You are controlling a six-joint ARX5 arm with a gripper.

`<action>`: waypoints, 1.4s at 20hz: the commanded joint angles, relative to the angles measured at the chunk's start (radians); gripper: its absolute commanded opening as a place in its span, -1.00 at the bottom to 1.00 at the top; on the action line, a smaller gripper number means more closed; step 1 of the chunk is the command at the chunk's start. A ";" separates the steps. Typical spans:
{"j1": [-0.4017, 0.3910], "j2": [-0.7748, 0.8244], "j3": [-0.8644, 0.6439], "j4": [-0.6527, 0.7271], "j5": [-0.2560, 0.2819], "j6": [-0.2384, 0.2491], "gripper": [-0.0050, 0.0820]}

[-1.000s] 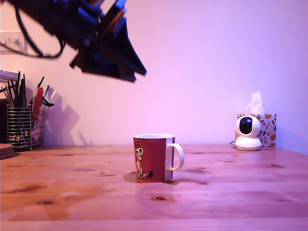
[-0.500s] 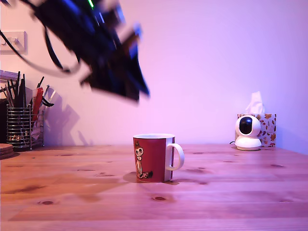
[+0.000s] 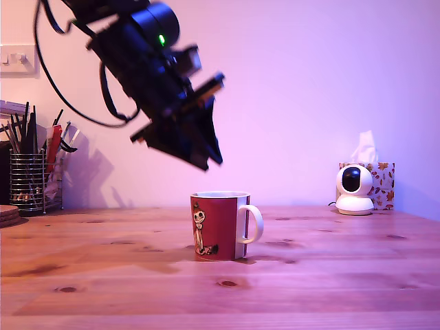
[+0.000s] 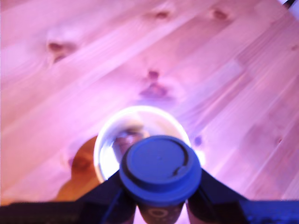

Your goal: Pick up the coffee capsules on the table and drop them inside the coffee cup

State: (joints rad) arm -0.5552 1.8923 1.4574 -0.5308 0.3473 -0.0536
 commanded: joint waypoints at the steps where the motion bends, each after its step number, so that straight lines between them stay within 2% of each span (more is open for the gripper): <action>1: -0.014 0.034 0.006 0.006 -0.001 0.001 -0.43; 12: -0.030 0.046 0.006 0.045 -0.023 0.001 -0.43; 13: -0.030 0.046 0.006 0.045 -0.024 0.001 -0.38; 14: -0.030 0.046 0.006 0.045 -0.028 0.001 -0.15; 16: -0.031 0.046 0.006 0.033 -0.028 0.000 0.47; 17: -0.031 0.046 0.006 0.021 -0.028 0.002 0.61; 28: -0.031 0.045 0.008 -0.006 -0.027 0.017 0.62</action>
State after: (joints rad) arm -0.5823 1.9251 1.4578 -0.5373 0.3191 -0.0486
